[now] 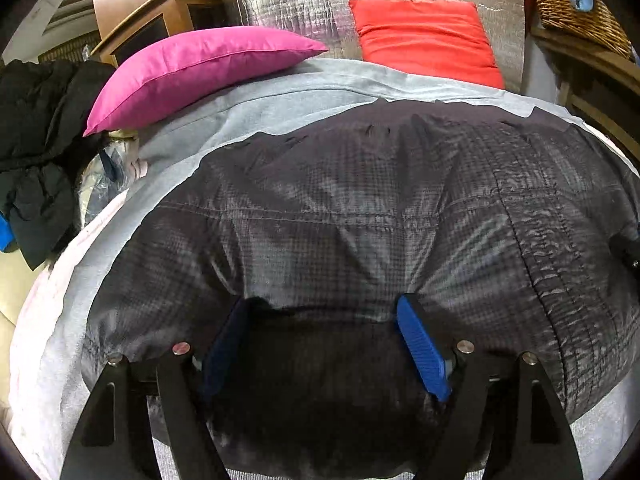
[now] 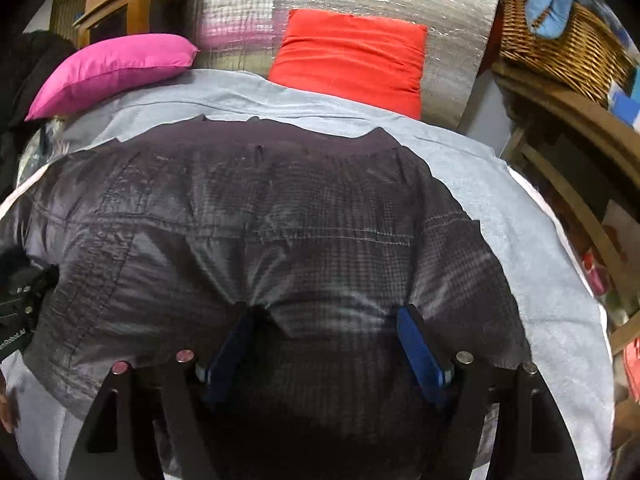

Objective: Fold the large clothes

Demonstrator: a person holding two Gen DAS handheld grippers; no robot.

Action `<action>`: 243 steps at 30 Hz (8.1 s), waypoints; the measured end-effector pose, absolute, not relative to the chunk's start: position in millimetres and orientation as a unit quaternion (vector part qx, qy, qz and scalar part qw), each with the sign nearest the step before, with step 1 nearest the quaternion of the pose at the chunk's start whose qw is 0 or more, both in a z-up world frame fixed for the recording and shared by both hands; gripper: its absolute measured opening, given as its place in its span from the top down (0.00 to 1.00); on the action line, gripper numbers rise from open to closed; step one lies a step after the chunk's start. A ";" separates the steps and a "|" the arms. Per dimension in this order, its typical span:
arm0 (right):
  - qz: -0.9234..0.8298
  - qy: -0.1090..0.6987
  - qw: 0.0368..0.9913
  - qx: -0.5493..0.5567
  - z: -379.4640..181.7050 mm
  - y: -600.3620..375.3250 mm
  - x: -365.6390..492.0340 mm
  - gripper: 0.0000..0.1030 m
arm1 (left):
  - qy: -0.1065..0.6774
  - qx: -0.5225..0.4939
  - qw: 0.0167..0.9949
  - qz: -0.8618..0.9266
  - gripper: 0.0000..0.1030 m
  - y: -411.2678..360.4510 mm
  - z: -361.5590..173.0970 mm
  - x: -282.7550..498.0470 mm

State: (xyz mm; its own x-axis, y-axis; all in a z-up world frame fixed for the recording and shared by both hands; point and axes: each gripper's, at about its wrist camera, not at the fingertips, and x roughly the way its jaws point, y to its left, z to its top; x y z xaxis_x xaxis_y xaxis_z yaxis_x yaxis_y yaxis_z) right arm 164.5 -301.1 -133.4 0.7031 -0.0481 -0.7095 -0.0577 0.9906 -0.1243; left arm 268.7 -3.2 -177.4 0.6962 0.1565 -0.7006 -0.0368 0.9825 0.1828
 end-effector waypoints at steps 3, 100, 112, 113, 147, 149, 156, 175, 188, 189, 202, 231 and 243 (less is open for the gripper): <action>0.000 0.392 0.918 -0.067 -133.3 -300.3 163.1 0.24 | 0.394 0.070 0.915 0.051 0.24 -2.4 -168.4 267.6; 0.042 0.388 0.896 0.213 -114.3 -440.7 100.1 0.05 | 0.388 -0.060 0.919 0.049 0.18 100.4 -119.7 209.0; 0.143 0.449 0.846 0.248 -119.8 -470.2 199.6 0.05 | 0.437 -0.198 0.876 -0.048 0.18 193.4 -145.4 279.0; 0.147 0.455 0.843 0.248 -122.2 -469.7 203.9 0.05 | 0.436 -0.206 0.874 -0.056 0.18 193.8 -146.2 282.6; 0.178 0.491 0.841 0.141 -64.2 -395.7 246.8 0.82 | 0.450 -0.076 0.885 -0.096 0.83 121.5 -96.4 311.4; 0.182 0.482 0.848 0.127 -44.8 -389.7 238.8 0.82 | 0.434 -0.071 0.893 -0.098 0.83 121.5 -74.6 302.9; 0.198 0.436 0.873 0.093 26.2 -381.4 199.0 0.84 | 0.382 -0.057 0.916 -0.111 0.83 126.2 -12.3 260.2; 0.174 0.405 0.892 0.098 8.1 -423.7 82.6 0.84 | 0.367 -0.064 0.918 -0.132 0.83 101.4 -71.4 162.5; 0.098 0.474 0.856 0.183 -126.7 -464.6 56.4 0.35 | 0.422 -0.053 0.904 -0.043 0.44 117.1 -144.1 138.4; 0.091 0.470 0.859 0.181 -121.4 -467.2 53.7 0.35 | 0.418 -0.044 0.907 -0.026 0.40 119.5 -137.5 133.2; 0.110 0.373 0.919 0.066 -43.8 -398.3 26.5 0.32 | 0.355 -0.004 0.935 -0.004 0.30 78.0 -97.5 85.5; 0.055 0.371 0.924 0.075 -66.2 -393.2 -24.3 0.23 | 0.365 0.005 0.930 -0.033 0.21 29.1 -123.1 51.7; 0.003 0.417 0.907 0.059 -125.0 -394.3 -23.7 0.23 | 0.393 0.033 0.919 -0.015 0.20 18.4 -158.4 46.3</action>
